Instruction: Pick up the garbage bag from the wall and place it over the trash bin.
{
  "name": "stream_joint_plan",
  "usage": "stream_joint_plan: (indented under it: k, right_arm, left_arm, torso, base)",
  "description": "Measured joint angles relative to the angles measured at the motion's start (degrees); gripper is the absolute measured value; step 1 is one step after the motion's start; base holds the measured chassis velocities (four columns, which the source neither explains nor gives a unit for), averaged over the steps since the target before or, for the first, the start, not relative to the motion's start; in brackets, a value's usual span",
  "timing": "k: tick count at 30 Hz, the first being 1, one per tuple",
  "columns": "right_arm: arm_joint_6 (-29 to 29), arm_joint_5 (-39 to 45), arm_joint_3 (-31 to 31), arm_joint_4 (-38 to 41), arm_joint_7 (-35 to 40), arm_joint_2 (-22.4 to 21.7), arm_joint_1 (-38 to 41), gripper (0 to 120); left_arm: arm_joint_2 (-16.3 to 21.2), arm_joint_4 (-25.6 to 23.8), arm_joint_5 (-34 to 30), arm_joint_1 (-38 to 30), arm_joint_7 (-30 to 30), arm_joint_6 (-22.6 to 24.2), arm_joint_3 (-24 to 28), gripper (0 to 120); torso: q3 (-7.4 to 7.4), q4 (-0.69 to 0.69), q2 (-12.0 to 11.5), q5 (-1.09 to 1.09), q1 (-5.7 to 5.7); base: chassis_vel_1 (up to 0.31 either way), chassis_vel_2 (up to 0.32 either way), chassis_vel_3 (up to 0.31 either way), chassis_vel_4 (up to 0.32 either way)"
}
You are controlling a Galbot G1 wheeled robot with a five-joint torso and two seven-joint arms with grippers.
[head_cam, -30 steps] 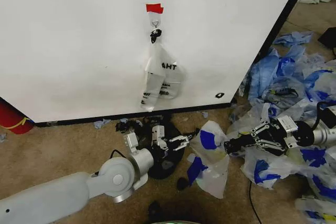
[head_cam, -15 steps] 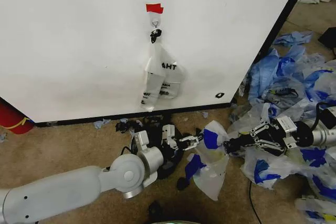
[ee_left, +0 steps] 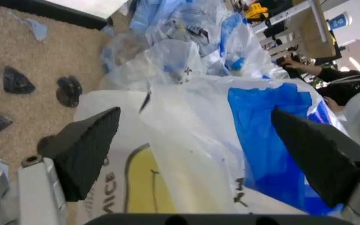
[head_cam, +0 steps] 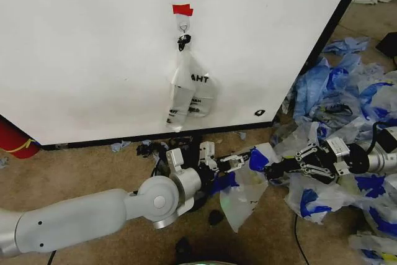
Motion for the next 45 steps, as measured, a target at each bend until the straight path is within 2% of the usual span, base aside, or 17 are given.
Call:
stream_joint_plan:
  k: [12, 45]
  right_arm:
    - [0.18, -0.77, -0.01, -0.43, 1.04, 0.38, -0.83, 0]
    - [0.69, -1.93, 0.08, -1.36, 0.79, 1.18, -1.98, 0]
  left_arm:
    - [1.78, -3.2, 0.0, -0.19, -0.57, -0.08, 0.8, 96]
    - [4.34, -3.81, -1.72, -4.63, -0.79, -0.06, 0.9, 96]
  torso:
    - [0.0, 0.0, 0.0, 0.0, 0.0]
    - [0.0, 0.0, 0.0, 0.0, 0.0]
  base:
    - [0.0, 0.0, 0.0, 0.0]
    - [0.0, 0.0, 0.0, 0.0]
